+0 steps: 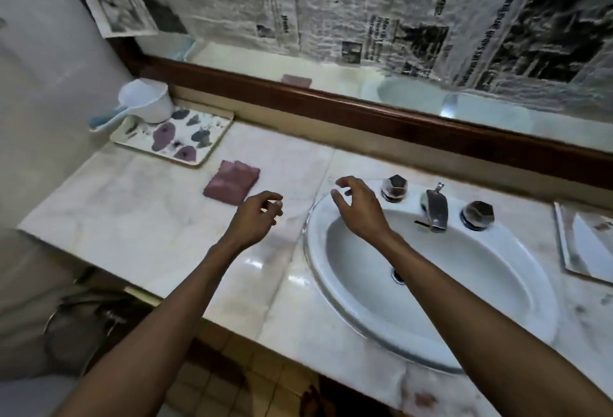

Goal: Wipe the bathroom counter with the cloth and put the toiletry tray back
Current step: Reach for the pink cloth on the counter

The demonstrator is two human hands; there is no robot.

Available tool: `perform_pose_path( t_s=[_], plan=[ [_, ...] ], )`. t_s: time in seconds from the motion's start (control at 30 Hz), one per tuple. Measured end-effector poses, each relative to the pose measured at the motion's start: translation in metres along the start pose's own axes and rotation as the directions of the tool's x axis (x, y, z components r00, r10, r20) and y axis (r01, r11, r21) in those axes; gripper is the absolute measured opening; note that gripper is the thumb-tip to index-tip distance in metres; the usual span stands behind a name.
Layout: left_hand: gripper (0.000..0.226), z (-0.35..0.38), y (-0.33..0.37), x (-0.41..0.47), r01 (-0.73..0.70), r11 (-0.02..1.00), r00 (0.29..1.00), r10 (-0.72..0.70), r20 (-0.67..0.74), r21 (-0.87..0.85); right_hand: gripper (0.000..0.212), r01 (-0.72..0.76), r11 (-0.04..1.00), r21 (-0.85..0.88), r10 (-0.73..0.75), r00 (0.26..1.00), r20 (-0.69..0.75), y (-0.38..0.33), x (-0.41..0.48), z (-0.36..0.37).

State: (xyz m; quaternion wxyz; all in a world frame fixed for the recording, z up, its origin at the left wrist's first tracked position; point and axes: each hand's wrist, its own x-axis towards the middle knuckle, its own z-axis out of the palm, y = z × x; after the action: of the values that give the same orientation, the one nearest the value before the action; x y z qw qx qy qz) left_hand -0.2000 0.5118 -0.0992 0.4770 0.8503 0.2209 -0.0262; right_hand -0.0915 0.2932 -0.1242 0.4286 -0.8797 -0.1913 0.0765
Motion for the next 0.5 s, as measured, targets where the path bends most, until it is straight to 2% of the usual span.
perform_pose_path(
  t_s=[0.17,0.27,0.33,0.4,0.5],
  plan=[
    [0.028,-0.036,-0.045,0.024,0.085,0.994,0.987,-0.075,-0.139,0.066,0.032,-0.005,0.999,-0.034,0.009,0.995,0.097,-0.010,0.038,0.057],
    [0.030,-0.056,-0.069,0.053,0.122,0.979,0.983,-0.096,-0.157,0.165,0.034,-0.038,0.998,-0.052,0.045,0.989,0.141,-0.007,0.061,0.091],
    [0.043,-0.069,-0.085,0.081,0.135,0.965,0.983,-0.103,-0.149,0.225,0.036,-0.050,0.997,-0.064,0.059,0.986,0.156,-0.004,0.077,0.112],
    [0.060,-0.079,-0.100,0.110,0.233,0.932,0.964,-0.185,-0.191,0.277,0.038,-0.048,0.996,-0.079,0.059,0.987,0.150,0.000,0.093,0.132],
    [0.071,-0.082,-0.114,0.143,0.347,0.885,0.926,-0.270,-0.264,0.312,0.037,-0.068,0.994,-0.086,0.078,0.990,0.119,0.006,0.111,0.156]
  ],
)
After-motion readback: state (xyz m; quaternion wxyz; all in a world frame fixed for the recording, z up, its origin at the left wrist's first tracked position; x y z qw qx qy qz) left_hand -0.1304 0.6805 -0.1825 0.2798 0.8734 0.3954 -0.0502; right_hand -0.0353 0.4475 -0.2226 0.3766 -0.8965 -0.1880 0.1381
